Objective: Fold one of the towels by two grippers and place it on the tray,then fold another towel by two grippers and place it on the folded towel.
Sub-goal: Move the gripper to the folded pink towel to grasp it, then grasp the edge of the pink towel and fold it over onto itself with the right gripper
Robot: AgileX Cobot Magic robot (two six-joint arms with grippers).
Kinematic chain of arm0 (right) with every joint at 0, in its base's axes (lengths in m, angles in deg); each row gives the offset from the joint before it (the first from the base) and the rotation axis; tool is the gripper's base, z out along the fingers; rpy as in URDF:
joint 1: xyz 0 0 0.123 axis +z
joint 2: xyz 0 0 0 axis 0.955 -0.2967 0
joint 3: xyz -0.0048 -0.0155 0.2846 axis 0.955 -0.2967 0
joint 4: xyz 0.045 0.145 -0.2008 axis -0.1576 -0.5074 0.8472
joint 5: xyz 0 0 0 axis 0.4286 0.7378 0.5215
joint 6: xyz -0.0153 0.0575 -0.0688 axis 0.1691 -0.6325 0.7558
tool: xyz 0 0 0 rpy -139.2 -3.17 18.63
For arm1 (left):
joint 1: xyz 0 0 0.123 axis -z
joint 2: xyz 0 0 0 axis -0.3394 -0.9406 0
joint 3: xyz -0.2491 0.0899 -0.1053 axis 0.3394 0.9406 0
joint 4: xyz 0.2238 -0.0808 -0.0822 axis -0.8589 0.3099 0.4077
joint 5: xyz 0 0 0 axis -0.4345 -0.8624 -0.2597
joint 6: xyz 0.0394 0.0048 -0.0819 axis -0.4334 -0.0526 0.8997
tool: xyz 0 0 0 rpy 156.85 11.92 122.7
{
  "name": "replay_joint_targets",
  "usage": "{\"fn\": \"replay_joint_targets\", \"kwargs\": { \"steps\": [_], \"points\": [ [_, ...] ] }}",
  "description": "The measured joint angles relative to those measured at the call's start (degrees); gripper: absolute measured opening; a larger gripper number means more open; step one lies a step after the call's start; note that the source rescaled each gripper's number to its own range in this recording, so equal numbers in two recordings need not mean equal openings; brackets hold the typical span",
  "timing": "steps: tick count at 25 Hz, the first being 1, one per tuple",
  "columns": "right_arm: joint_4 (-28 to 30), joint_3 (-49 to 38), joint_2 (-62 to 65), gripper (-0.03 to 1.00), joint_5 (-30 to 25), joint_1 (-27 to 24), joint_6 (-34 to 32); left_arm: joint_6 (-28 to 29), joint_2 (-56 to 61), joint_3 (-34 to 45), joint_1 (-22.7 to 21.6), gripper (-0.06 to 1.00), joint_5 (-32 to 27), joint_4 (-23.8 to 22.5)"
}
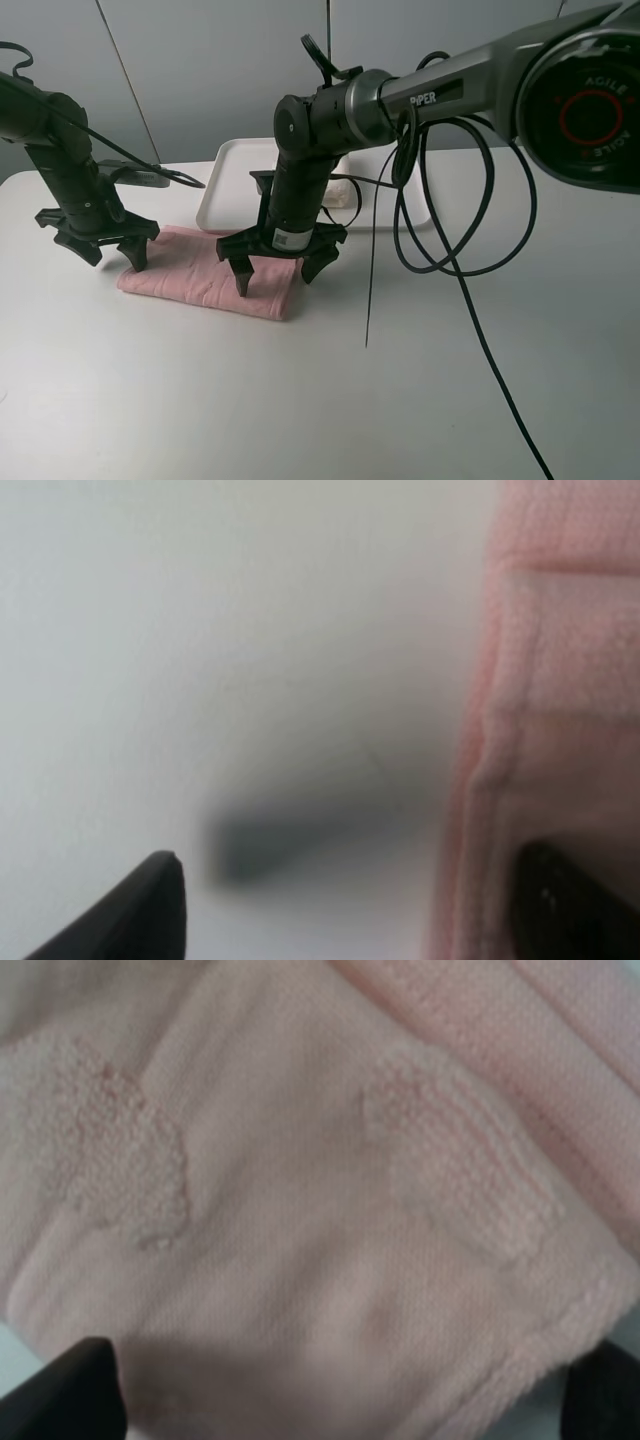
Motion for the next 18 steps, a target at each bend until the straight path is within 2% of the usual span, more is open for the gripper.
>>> {"fn": "replay_joint_targets", "kwargs": {
  "steps": [3,10,11,18],
  "points": [
    [0.5,0.0,-0.6,0.61,1.0,0.7,-0.1,0.0,0.0,0.0,0.0,0.85,0.0,0.0],
    [0.8,0.0,-1.5,0.07,2.3,1.6,0.1,0.0,0.0,0.0,0.0,0.85,0.0,-0.1],
    [0.8,0.0,-1.5,0.04,2.5,1.6,0.1,0.0,0.0,0.0,0.0,0.85,0.0,-0.1],
    [1.9,0.1,-1.2,0.04,2.8,1.8,0.2,0.0,0.0,0.0,0.0,0.85,0.0,-0.1]
  ]
}}
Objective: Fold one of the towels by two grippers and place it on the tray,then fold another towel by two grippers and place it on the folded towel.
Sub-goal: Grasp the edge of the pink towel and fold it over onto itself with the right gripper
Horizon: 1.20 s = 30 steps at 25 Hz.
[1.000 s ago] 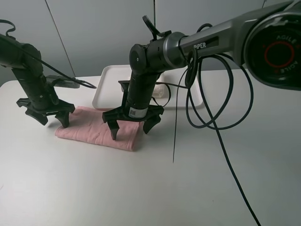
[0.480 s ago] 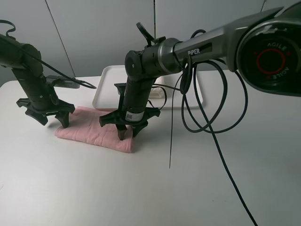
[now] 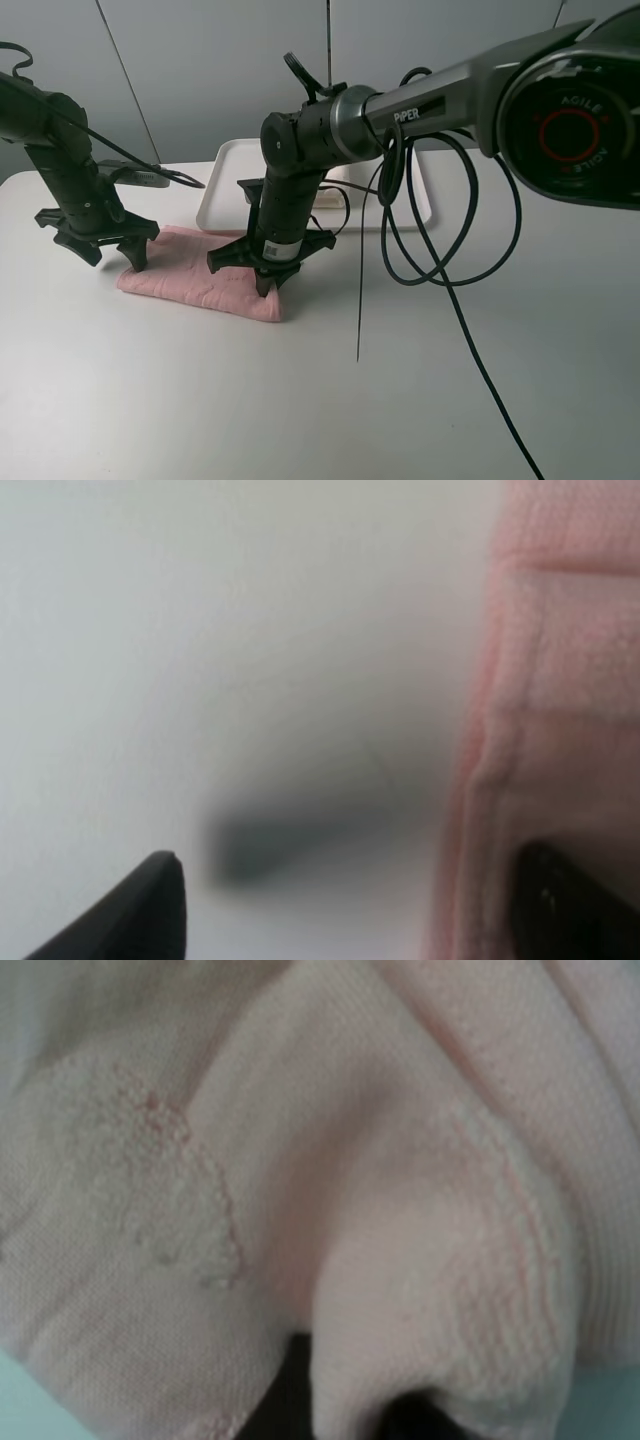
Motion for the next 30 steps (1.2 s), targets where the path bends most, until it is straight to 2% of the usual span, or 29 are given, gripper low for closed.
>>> {"fn": "replay_joint_targets", "kwargs": {
  "steps": [7,16,19,23,27,30],
  "points": [
    [2.3,0.0,4.1,0.04,0.5,0.0,0.6,0.0,0.0,-0.1,0.0,0.85,-0.1,0.4],
    [-6.8,0.0,7.4,0.04,3.6,0.0,5.3,0.0,0.0,-0.1,0.0,0.85,-0.2,0.4],
    [-14.7,0.0,6.5,0.04,6.4,0.0,9.1,0.0,0.0,-0.1,0.0,0.85,-0.2,0.4],
    [-27.8,0.0,4.8,0.04,9.4,0.0,17.8,0.0,0.0,-0.1,0.0,0.85,-0.2,0.6],
    [-40.8,0.0,1.8,0.04,10.5,0.0,27.2,0.0,0.0,-0.1,0.0,0.85,-0.2,1.2],
    [-48.1,0.0,-0.4,0.04,11.4,0.0,32.9,0.0,0.0,-0.1,0.0,0.85,-0.2,1.3]
  ]
}}
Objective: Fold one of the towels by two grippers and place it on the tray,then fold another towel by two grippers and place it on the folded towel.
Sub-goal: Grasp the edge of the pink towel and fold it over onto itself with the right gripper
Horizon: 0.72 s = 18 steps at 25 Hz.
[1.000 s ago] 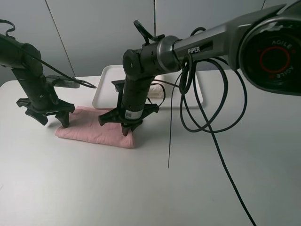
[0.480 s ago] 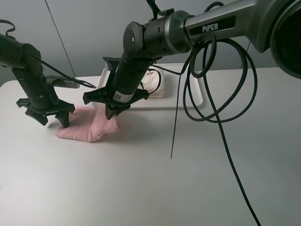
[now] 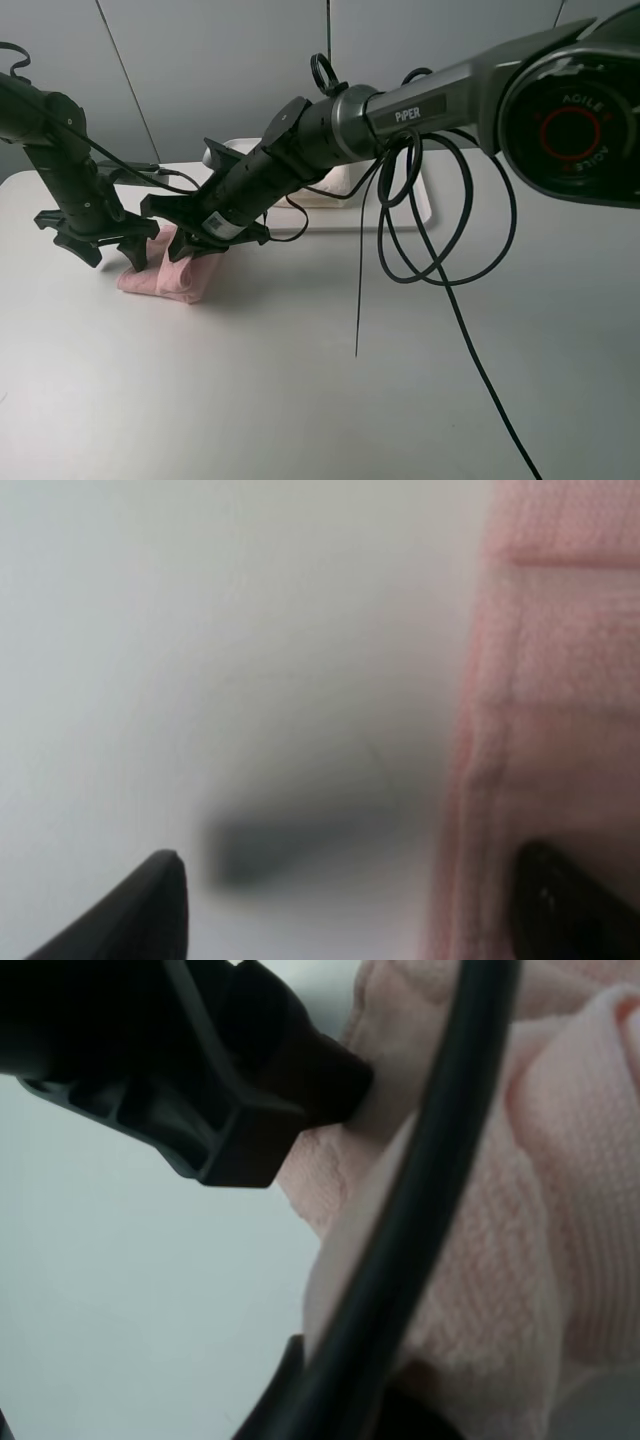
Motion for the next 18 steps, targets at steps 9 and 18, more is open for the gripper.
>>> {"fn": "replay_joint_targets", "kwargs": {
  "steps": [9,18],
  "points": [
    [-12.3,0.0,-1.9,0.04,4.5,0.0,9.7,0.0,0.0,0.0,0.0,0.85,0.0,0.9],
    [-14.0,0.0,-1.9,0.04,6.3,0.0,12.2,-1.0,0.0,0.0,0.0,0.85,0.1,1.5]
  ]
}}
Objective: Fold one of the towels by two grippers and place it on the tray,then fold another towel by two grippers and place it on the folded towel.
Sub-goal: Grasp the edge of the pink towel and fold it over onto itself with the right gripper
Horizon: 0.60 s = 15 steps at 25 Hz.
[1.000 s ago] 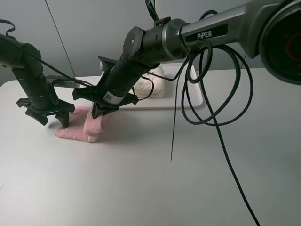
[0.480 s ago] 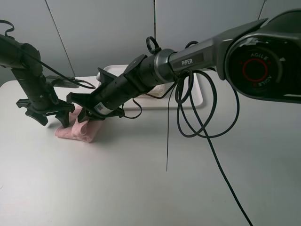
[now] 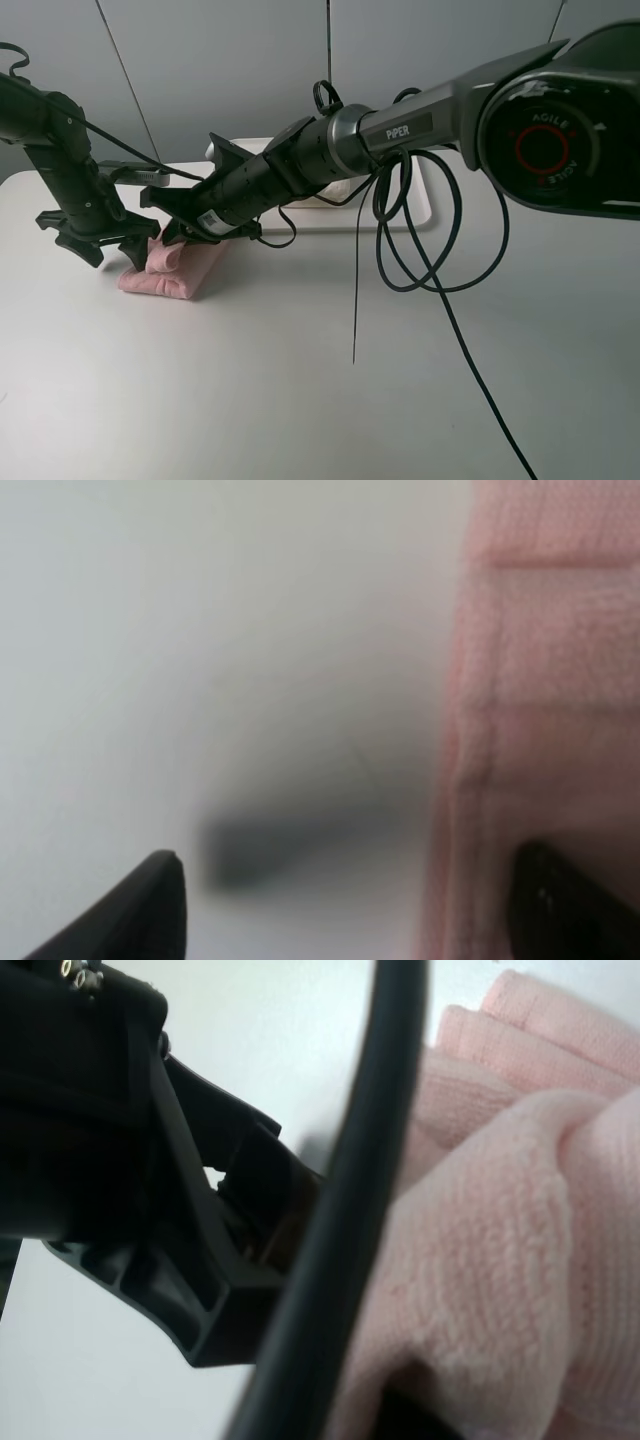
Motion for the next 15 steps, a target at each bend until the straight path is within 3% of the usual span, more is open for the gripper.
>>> {"fn": "replay_joint_targets", "kwargs": {
  "steps": [6,15],
  "points": [
    [0.3,0.0,0.0,0.04,0.2,0.0,0.1,-1.7,0.0,-1.5,0.0,0.85,-0.8,1.2],
    [1.9,0.0,0.0,0.04,-0.6,0.0,0.4,-2.9,1.1,-10.7,0.0,0.85,-4.5,1.5]
  ]
}}
